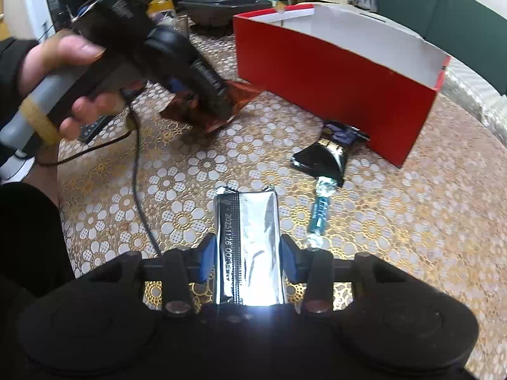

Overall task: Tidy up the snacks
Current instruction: 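Lift both packets toward the red box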

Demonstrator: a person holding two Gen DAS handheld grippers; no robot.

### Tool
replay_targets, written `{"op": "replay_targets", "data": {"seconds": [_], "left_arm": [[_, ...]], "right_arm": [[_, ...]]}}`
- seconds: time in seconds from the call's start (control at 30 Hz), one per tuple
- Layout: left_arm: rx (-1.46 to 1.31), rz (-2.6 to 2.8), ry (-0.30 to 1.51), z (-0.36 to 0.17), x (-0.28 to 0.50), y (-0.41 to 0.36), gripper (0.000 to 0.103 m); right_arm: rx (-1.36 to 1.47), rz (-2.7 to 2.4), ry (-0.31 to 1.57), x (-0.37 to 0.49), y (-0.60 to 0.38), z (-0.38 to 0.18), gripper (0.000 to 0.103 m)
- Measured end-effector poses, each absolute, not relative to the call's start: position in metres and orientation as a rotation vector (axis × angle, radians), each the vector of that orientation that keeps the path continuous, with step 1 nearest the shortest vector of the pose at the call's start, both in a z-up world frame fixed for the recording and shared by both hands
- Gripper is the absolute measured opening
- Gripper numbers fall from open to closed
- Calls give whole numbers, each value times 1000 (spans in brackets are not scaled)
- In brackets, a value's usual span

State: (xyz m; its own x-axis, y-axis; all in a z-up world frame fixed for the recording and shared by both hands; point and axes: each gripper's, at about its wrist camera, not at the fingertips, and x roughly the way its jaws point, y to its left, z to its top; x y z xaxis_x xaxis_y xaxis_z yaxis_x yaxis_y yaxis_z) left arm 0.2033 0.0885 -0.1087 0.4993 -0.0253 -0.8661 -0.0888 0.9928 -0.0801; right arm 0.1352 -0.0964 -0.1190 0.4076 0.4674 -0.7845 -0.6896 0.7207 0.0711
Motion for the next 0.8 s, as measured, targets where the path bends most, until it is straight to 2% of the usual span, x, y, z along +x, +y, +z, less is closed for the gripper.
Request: {"op": "replay_targets", "data": {"seconds": [0.5, 0.8], "left_arm": [[-106, 41, 950, -47, 162, 75, 42], [-76, 18, 861, 3, 167, 61, 42]], "right_arm": [[-105, 603, 840, 141, -127, -77, 42], [-66, 550, 769, 160, -135, -38, 42]]}}
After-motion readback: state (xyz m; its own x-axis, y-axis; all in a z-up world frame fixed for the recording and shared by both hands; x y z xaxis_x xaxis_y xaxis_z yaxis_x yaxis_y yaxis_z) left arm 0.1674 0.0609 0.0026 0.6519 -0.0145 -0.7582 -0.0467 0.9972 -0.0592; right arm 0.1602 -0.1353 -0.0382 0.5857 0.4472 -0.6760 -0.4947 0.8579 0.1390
